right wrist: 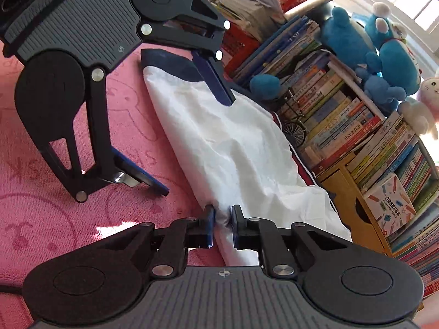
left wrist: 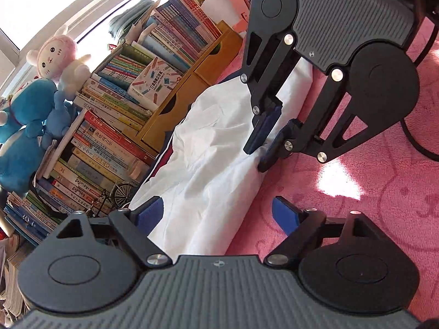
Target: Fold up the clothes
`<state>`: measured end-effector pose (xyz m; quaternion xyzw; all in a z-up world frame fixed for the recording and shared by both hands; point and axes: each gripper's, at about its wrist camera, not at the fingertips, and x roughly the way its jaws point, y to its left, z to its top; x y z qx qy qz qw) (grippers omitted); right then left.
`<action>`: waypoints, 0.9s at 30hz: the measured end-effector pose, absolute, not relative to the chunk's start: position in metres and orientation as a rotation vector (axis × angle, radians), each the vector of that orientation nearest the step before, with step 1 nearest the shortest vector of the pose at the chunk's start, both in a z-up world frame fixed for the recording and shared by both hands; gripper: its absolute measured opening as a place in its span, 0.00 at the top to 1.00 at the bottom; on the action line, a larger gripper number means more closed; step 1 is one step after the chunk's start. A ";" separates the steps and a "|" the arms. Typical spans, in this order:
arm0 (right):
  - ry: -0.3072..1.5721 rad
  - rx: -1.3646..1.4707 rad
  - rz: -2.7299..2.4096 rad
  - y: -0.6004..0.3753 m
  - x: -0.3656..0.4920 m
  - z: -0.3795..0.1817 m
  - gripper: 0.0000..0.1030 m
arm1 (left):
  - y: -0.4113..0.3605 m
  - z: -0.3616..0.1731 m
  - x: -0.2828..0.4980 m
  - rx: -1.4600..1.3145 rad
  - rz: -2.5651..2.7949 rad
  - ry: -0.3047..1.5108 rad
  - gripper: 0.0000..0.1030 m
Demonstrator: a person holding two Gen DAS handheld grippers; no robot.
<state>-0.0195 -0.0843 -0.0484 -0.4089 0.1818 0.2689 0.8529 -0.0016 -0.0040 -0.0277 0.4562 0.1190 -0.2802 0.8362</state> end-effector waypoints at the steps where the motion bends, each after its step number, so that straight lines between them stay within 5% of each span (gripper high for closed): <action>1: 0.383 -0.838 0.566 -0.087 -0.019 -0.044 0.86 | -0.007 -0.029 0.006 0.981 -0.583 0.266 0.41; 3: 0.378 -0.804 0.565 -0.090 -0.017 -0.036 0.86 | -0.010 -0.035 0.016 1.012 -0.556 0.280 0.68; 5: 0.364 -0.797 0.564 -0.091 -0.019 -0.032 0.85 | -0.008 -0.035 0.020 0.989 -0.546 0.292 0.78; 7: 0.297 -0.899 0.556 -0.086 -0.030 -0.039 0.74 | -0.004 -0.029 0.022 0.930 -0.549 0.306 0.79; 9: 0.237 -1.013 0.567 -0.075 -0.036 -0.049 0.45 | 0.000 -0.022 0.022 0.884 -0.552 0.311 0.82; 10: 0.212 -1.063 0.579 -0.069 -0.037 -0.055 0.44 | 0.002 -0.020 0.022 0.876 -0.553 0.308 0.82; 11: 0.190 -1.110 0.588 -0.063 -0.037 -0.061 0.45 | 0.003 -0.017 0.021 0.873 -0.554 0.304 0.82; 14: 0.220 -1.144 0.564 -0.052 -0.020 -0.068 0.83 | 0.007 -0.019 0.027 0.871 -0.529 0.349 0.83; 27: 0.414 -1.241 0.252 -0.180 -0.013 -0.098 0.86 | 0.089 -0.023 0.053 0.717 -0.271 0.530 0.85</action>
